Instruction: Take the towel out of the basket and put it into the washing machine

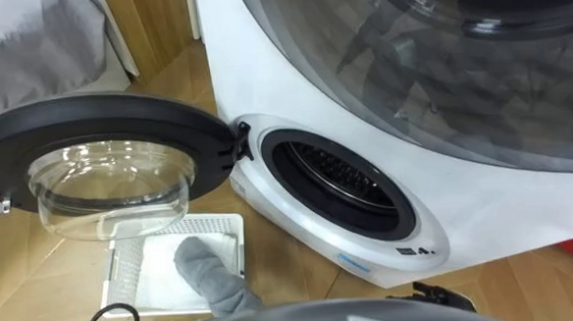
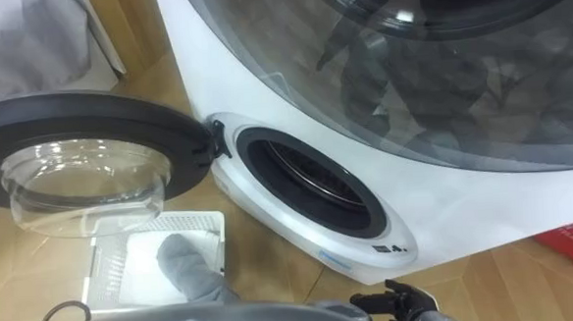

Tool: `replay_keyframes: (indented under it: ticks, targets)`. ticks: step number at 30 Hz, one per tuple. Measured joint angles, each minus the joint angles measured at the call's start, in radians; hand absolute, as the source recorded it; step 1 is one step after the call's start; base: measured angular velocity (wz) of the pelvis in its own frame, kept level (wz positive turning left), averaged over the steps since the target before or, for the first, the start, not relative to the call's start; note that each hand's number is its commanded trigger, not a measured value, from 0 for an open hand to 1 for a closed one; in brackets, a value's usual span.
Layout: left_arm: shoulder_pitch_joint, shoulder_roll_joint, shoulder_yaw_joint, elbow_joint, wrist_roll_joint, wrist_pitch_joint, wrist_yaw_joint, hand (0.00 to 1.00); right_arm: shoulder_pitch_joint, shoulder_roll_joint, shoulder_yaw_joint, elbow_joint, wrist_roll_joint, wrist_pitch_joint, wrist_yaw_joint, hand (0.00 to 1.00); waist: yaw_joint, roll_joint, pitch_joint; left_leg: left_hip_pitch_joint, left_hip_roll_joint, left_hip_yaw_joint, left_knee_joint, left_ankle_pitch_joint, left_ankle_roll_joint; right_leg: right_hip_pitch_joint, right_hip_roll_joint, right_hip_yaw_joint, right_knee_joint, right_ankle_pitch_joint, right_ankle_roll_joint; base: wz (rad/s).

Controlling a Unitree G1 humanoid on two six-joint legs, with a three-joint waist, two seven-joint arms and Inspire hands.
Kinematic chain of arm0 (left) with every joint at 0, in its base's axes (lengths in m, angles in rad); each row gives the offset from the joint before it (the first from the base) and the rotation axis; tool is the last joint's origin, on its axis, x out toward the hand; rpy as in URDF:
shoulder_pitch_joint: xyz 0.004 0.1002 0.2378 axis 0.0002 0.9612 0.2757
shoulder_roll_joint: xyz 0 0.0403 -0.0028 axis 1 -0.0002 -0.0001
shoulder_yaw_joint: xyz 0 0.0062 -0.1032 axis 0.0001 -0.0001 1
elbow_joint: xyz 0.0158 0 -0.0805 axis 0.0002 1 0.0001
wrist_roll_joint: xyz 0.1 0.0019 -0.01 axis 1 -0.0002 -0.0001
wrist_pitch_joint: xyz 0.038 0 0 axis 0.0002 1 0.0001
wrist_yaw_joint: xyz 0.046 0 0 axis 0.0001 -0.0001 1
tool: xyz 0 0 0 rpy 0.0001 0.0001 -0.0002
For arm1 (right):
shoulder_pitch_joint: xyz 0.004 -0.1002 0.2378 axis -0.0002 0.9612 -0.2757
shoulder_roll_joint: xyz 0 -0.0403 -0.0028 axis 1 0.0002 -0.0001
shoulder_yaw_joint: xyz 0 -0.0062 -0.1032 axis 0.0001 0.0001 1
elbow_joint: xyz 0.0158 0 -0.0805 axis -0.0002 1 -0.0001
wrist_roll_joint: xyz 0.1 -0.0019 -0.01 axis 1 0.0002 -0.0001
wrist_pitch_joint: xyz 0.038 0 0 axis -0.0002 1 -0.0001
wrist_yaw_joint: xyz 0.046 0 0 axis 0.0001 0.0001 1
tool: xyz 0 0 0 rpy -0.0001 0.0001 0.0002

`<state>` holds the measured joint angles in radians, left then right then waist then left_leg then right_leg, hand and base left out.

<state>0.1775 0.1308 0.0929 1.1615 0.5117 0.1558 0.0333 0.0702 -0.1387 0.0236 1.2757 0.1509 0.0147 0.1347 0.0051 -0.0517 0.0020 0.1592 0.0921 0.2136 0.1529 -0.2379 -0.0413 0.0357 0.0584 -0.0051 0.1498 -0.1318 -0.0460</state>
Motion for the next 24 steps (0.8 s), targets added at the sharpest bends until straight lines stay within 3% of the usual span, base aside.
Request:
replay_keyframes:
  ticks: [17,20,24]
  targets:
    - [-0.022,0.002,0.0,-0.002,0.002,-0.022,0.022,0.0,-0.004,-0.005,0.004,0.005,0.018,-0.012,0.01,0.0,-0.003,0.006,0.0003,-0.031,-0.001,-0.004,0.018,0.0,0.0,-0.026,-0.005,-0.002,0.004,0.0,0.001,0.01]
    - [-0.066,0.009,0.0,-0.003,-0.001,-0.048,0.043,0.0,-0.028,-0.005,0.01,0.01,0.017,-0.018,0.011,0.0,-0.003,0.007,0.0007,-0.073,-0.001,-0.007,0.03,0.0,0.0,-0.064,-0.008,-0.007,0.018,0.006,0.0,0.03]
    - [-0.141,0.012,-0.012,-0.003,-0.01,-0.113,0.102,0.0,-0.075,-0.018,0.055,0.02,-0.004,-0.037,0.021,0.0,-0.001,0.016,0.0042,-0.124,-0.002,-0.006,0.038,0.001,0.002,-0.122,-0.007,-0.003,0.034,0.012,0.0,-0.05]
